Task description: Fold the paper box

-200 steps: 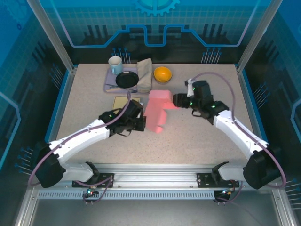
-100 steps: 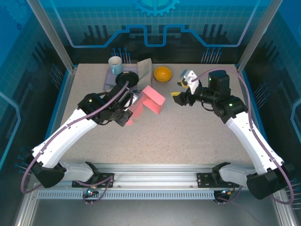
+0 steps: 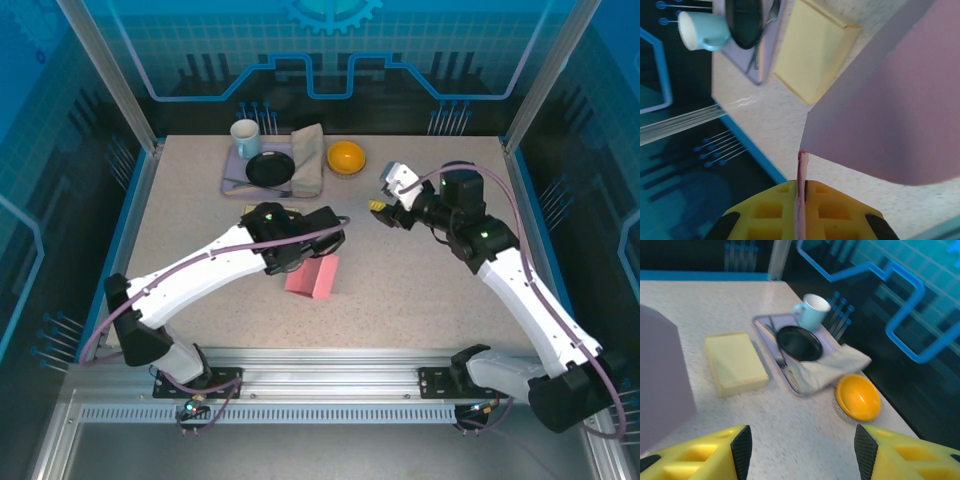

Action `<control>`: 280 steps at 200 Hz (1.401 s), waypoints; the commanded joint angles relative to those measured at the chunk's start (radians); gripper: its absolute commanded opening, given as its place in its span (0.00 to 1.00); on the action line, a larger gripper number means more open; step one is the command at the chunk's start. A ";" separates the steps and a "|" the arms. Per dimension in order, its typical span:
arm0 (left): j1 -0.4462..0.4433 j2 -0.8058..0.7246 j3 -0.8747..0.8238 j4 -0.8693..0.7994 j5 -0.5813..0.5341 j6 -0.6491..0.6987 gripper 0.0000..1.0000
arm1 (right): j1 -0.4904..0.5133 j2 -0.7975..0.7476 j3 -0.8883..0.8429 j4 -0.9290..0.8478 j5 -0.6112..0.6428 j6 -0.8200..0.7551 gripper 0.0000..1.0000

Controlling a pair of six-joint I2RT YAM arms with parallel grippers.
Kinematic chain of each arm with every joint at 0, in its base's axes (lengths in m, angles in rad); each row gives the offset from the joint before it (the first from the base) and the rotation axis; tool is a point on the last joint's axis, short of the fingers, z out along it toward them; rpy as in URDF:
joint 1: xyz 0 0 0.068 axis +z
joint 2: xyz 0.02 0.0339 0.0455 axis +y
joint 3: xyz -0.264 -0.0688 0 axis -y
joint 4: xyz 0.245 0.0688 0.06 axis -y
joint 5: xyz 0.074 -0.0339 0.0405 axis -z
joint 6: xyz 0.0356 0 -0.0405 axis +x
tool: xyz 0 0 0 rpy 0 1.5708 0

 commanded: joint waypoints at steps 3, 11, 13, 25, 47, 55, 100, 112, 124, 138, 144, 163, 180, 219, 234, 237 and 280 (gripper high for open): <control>-0.006 0.058 -0.019 -0.046 -0.229 0.048 0.03 | -0.054 -0.073 -0.059 0.113 0.148 0.127 0.59; -0.010 0.084 -0.020 -0.049 -0.236 0.043 0.05 | -0.069 -0.095 -0.073 0.120 0.168 0.153 0.59; -0.012 0.092 -0.018 -0.051 -0.236 0.041 0.05 | -0.074 -0.099 -0.076 0.121 0.172 0.159 0.59; -0.029 0.148 0.001 -0.062 -0.232 0.025 0.05 | -0.094 -0.122 -0.091 0.128 0.194 0.190 0.59; -0.083 0.277 0.084 -0.069 -0.207 0.009 0.06 | -0.124 -0.152 -0.102 0.131 0.222 0.237 0.59; -0.100 0.321 0.125 -0.066 -0.199 0.009 0.05 | -0.133 -0.159 -0.102 0.130 0.228 0.250 0.59; -0.116 0.499 0.257 -0.049 -0.178 0.000 0.18 | -0.167 -0.187 -0.125 0.130 0.281 0.341 0.61; -0.116 0.526 0.284 -0.045 -0.181 -0.014 0.34 | -0.175 -0.192 -0.137 0.133 0.292 0.361 0.64; -0.115 0.550 0.322 -0.044 -0.183 -0.034 0.45 | -0.183 -0.194 -0.148 0.133 0.303 0.375 0.64; -0.113 0.562 0.382 -0.048 -0.188 -0.062 0.51 | -0.194 -0.197 -0.156 0.129 0.305 0.390 0.64; -0.111 0.560 0.405 -0.047 -0.182 -0.071 0.52 | -0.200 -0.197 -0.159 0.127 0.304 0.398 0.64; -0.095 0.531 0.457 -0.040 -0.153 -0.091 0.54 | -0.208 -0.197 -0.163 0.123 0.303 0.418 0.64; -0.064 0.451 0.457 -0.001 -0.061 -0.113 0.55 | -0.210 -0.195 -0.162 0.120 0.298 0.429 0.64; 0.076 0.103 0.169 0.267 0.271 -0.195 0.59 | -0.208 -0.176 -0.142 0.057 0.296 0.491 0.63; 0.181 -0.027 0.059 0.370 0.416 -0.285 0.62 | -0.207 -0.156 -0.113 -0.001 0.279 0.521 0.63; 0.209 -0.049 0.036 0.389 0.459 -0.305 0.62 | -0.205 -0.150 -0.107 -0.012 0.274 0.526 0.62; 0.631 -0.195 -0.184 0.616 0.936 -0.758 0.67 | -0.152 -0.076 -0.041 -0.161 0.234 0.626 0.59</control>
